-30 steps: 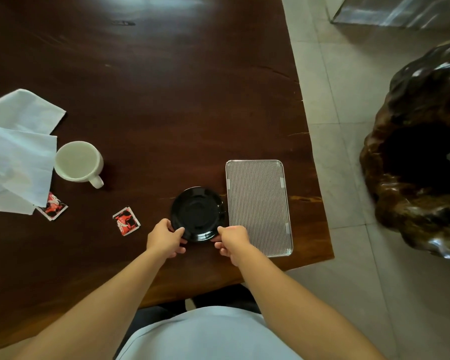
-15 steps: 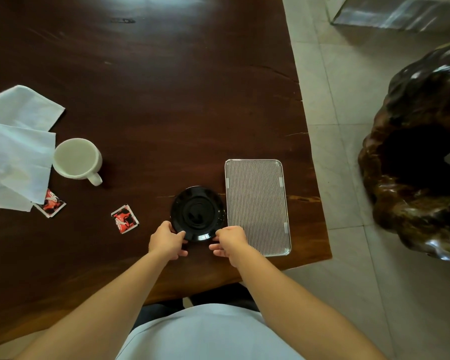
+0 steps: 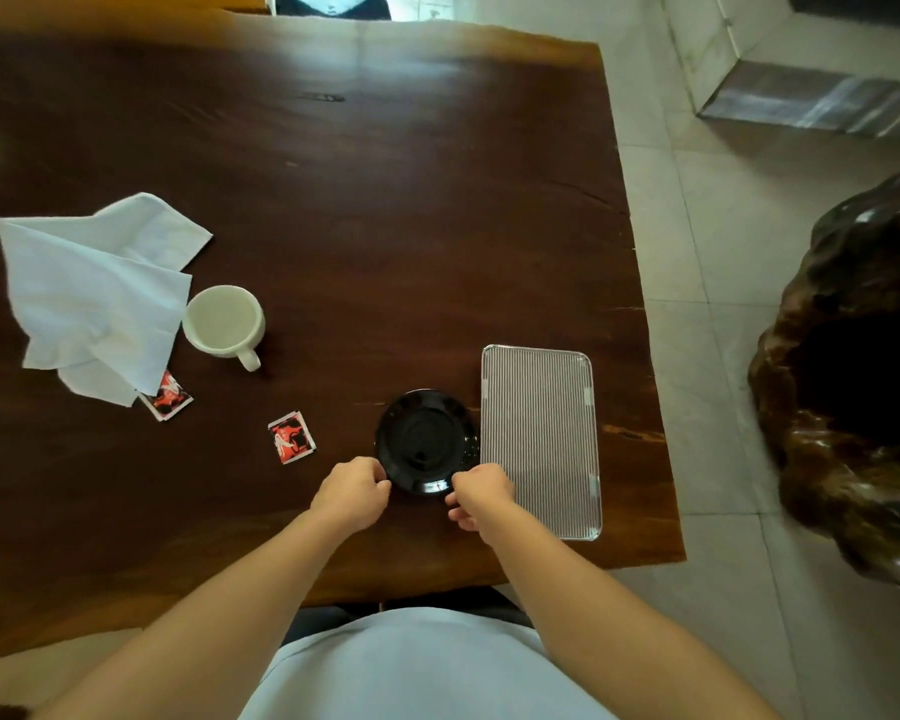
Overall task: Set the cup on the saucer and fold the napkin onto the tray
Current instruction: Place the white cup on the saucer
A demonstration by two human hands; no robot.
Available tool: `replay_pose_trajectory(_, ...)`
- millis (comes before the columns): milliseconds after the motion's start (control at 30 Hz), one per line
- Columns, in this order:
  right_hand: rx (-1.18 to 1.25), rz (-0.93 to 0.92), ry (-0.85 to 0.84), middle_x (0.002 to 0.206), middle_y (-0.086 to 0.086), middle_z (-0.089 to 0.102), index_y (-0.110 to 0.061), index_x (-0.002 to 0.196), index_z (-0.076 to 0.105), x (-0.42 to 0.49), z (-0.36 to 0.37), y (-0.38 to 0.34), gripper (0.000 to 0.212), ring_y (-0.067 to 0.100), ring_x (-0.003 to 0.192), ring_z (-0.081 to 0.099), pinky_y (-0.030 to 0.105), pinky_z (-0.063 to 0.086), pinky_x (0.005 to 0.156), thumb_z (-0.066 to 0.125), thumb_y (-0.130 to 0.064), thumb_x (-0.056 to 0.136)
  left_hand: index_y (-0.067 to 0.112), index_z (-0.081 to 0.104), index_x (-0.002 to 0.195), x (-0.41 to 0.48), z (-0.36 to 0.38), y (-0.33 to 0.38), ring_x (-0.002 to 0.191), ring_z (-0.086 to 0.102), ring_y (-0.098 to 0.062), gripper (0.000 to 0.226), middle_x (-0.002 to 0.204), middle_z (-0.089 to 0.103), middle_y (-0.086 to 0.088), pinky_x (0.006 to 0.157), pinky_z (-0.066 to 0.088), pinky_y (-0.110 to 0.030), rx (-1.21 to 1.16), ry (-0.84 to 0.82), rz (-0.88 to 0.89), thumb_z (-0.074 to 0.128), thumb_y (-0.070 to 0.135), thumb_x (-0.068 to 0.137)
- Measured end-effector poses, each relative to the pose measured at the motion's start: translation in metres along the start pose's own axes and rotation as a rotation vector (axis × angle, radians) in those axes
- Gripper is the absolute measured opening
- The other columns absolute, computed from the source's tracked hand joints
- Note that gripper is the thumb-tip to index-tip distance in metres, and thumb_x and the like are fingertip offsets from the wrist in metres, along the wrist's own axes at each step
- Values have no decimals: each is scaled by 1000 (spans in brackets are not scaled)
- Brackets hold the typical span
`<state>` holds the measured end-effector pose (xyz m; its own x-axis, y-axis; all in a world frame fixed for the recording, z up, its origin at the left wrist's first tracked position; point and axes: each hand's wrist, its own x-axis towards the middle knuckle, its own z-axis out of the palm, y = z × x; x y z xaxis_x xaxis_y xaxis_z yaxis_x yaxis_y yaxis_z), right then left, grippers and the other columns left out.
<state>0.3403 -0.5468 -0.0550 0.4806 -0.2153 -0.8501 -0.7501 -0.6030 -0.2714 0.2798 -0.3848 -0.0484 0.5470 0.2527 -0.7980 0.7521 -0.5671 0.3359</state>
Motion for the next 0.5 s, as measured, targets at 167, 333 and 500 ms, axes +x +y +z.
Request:
replay_pose_trajectory(167, -111, -87, -91, 86, 4, 69, -9, 113, 60, -18, 19, -31, 20, 15, 69, 64, 24, 52, 56, 54, -23, 101, 23, 67, 112, -17, -26, -18, 86, 70, -14, 18, 100, 71, 0, 82, 63, -39, -127, 53, 31, 55, 27, 99)
replay_pose_trajectory(333, -289, -271, -180, 85, 3, 69, -11, 103, 66, -38, 44, -67, 14, 14, 70, 66, 23, 53, 54, 54, -16, 99, 24, 67, 103, -36, -57, -51, 87, 69, -16, 14, 98, 70, -2, 83, 62, -41, -203, 191, -48, 55, 27, 98)
replay_pose_trajectory(500, -468, -446, -236, 96, 4, 70, -16, 105, 65, -56, 73, -103, 10, 12, 72, 66, 22, 53, 53, 59, -16, 97, 27, 66, 102, -48, -82, -82, 87, 68, -17, 12, 97, 70, 0, 83, 61, -42, -229, 306, -95, 54, 25, 98)
